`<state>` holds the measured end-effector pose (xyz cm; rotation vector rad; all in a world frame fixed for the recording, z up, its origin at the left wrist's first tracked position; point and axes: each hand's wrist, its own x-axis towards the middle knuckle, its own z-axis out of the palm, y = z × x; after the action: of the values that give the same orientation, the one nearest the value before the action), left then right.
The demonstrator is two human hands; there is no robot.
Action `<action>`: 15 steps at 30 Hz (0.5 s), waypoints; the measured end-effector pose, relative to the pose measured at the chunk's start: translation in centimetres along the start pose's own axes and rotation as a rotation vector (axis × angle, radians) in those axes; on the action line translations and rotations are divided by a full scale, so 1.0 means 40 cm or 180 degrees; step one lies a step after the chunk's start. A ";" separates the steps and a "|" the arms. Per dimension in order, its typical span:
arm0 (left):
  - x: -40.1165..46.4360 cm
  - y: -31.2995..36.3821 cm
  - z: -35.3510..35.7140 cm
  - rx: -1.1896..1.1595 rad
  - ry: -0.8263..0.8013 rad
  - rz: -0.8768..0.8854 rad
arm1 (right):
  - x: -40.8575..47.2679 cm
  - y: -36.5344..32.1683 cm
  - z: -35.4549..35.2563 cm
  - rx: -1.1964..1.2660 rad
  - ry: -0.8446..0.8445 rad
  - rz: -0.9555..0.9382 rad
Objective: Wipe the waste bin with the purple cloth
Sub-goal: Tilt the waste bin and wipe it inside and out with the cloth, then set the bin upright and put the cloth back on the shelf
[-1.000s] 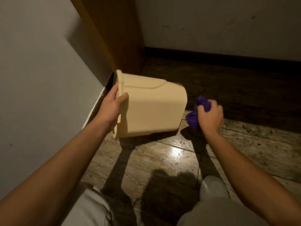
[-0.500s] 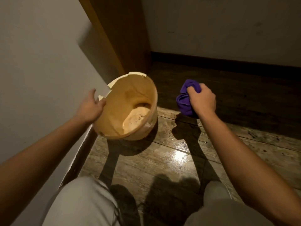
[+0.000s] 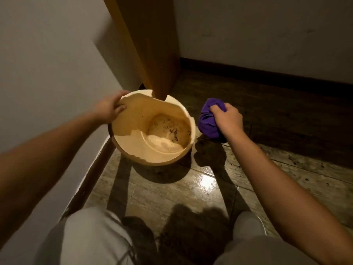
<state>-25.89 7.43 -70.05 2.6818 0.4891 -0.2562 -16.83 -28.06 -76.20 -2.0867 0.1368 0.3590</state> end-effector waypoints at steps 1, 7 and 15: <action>0.036 0.008 -0.016 0.0142 -0.0127 0.0009 | -0.007 0.000 0.000 -0.0019 -0.0025 -0.0007; 0.143 0.072 0.003 0.0449 -0.0281 -0.0165 | -0.030 0.022 0.002 -0.0109 -0.0180 -0.0003; 0.116 0.108 0.003 0.0793 0.0165 0.0163 | -0.045 -0.009 -0.038 0.0362 -0.0319 0.0061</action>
<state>-20.02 5.07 -69.79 2.9455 0.4282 -0.2477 -18.14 -29.26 -74.62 -1.9522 0.1149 0.4564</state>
